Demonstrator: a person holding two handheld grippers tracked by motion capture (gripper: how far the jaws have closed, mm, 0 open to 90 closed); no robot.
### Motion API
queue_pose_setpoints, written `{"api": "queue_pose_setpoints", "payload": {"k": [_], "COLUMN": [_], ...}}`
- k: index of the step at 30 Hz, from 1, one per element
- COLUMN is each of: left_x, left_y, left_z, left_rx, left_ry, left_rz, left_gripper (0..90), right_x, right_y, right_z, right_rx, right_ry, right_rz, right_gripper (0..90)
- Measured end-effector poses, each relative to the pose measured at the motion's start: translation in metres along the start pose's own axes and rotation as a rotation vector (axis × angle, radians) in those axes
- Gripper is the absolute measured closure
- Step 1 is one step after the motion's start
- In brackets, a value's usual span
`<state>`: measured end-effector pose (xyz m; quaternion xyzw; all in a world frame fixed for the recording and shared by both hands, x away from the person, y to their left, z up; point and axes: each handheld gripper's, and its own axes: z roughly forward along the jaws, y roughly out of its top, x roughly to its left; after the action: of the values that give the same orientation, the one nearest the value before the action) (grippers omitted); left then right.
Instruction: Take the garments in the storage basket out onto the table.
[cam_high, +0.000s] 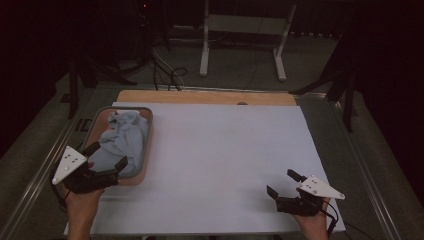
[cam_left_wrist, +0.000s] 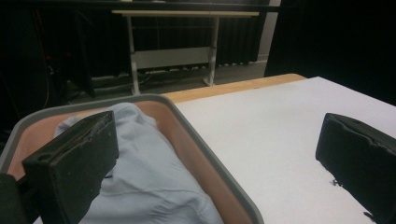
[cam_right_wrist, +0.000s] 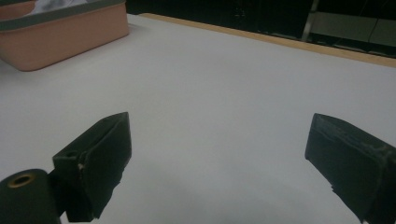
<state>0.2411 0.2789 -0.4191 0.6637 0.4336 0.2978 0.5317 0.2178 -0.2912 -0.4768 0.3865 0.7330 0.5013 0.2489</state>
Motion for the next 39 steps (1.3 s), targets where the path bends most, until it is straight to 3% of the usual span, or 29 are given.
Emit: {"api": "queue_pose_setpoints", "payload": {"k": [4,22,39], "left_x": [0.003,0.012,0.02], "left_y": [0.003,0.011,0.019], "left_z": [0.002,0.013,0.025], "left_rx": [0.021,0.053,0.119], "left_ry": [0.018,0.027,0.066], "left_rz": [-0.004,-0.013,0.019], "left_gripper": [0.2,0.2,0.2], "right_x": [0.0,0.001,0.001], "right_y": [0.0,0.0,-0.001], "right_z": [0.0,0.0,0.001], "right_rx": [0.0,0.002,0.008], "right_ry": [-0.001,-0.002,0.0], "right_rz": [0.001,0.0,-0.003], "right_gripper": [7.2,7.2,7.2]}}
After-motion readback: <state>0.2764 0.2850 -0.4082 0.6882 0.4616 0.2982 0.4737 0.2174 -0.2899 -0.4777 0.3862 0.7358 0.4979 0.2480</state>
